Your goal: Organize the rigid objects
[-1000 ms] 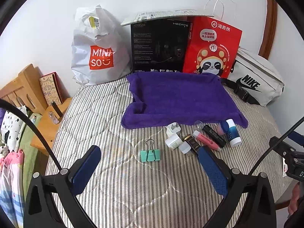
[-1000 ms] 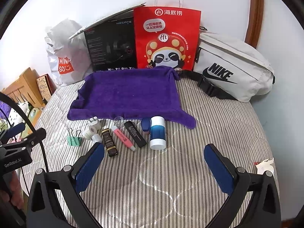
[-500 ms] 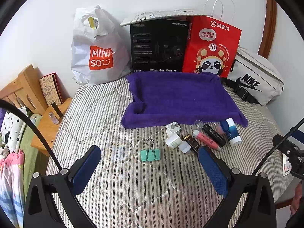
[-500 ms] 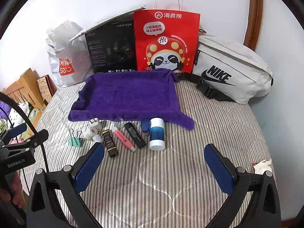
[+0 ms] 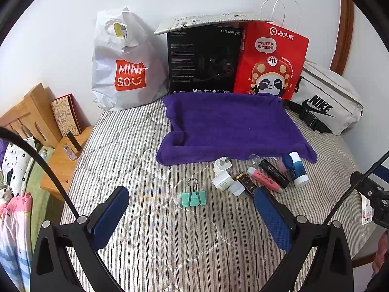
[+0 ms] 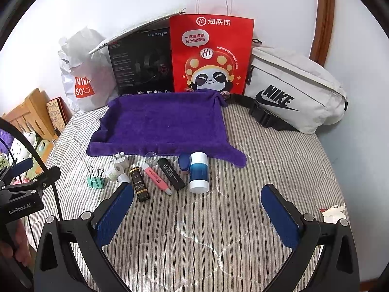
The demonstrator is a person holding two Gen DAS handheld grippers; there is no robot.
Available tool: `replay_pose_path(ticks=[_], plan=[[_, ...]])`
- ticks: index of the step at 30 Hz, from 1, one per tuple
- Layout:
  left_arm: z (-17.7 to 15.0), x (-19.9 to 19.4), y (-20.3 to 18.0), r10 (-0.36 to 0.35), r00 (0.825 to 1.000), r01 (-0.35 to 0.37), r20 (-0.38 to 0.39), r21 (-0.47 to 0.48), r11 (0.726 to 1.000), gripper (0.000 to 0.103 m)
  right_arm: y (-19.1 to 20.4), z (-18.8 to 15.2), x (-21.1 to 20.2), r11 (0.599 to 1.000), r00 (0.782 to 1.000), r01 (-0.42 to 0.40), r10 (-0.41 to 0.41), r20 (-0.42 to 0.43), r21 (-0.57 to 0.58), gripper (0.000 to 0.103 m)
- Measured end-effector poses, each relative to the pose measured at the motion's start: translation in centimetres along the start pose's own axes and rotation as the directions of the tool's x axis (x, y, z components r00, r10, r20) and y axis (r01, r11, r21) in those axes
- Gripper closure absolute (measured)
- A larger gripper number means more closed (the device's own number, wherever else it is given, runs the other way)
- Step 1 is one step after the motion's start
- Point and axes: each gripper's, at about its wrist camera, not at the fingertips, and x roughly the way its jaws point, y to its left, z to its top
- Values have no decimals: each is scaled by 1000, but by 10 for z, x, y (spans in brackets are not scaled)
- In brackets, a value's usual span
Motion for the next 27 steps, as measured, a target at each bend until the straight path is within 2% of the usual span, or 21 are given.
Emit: replay_pose_path(ticks=[27], plan=[[5,-1,5,-5,1000,5,-5,6,1000,0,5,-1,2,1000,1000,-3,3,-6,-11,0]])
